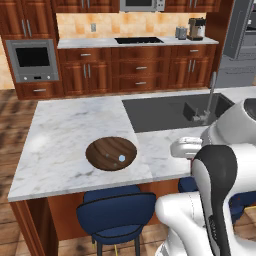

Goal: Open the fridge, grab two sodas, and place both sodas inside the bowl with ice on the dining counter.

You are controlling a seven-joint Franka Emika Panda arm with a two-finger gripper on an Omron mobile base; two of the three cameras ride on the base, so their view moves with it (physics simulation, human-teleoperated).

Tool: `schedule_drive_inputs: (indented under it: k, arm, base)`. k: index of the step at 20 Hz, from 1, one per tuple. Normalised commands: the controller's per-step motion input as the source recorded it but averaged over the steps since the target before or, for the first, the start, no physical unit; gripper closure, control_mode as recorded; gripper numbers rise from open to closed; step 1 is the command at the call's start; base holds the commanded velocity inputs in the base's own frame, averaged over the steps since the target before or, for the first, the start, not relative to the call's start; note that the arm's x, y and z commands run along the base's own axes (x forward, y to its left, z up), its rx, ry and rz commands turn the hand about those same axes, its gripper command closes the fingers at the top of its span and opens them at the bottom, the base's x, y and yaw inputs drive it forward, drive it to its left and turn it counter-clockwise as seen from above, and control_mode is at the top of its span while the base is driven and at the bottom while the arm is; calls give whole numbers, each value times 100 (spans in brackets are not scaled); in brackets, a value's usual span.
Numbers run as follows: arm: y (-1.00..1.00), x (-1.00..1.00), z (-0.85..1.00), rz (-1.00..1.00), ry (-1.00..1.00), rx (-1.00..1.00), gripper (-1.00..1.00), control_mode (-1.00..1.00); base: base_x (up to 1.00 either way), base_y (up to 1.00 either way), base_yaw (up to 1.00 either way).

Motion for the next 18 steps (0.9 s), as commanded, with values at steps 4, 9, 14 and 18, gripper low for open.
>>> schedule_drive_inputs:
  k: [4, 9, 14, 18]
  arm:
    - [100, 78, 9, 0, 14, -12, 100, -100]
    - [57, 80, -3, 1, 14, -6, 100, -100]
    - [25, 82, -29, 2, 14, -1, 100, -100]
    - [8, 75, -37, 3, 11, 0, 100, -100]
  base:
    - [0, 0, 0]
    - [0, 0, 0]
    - [0, 0, 0]
    - [0, 0, 0]
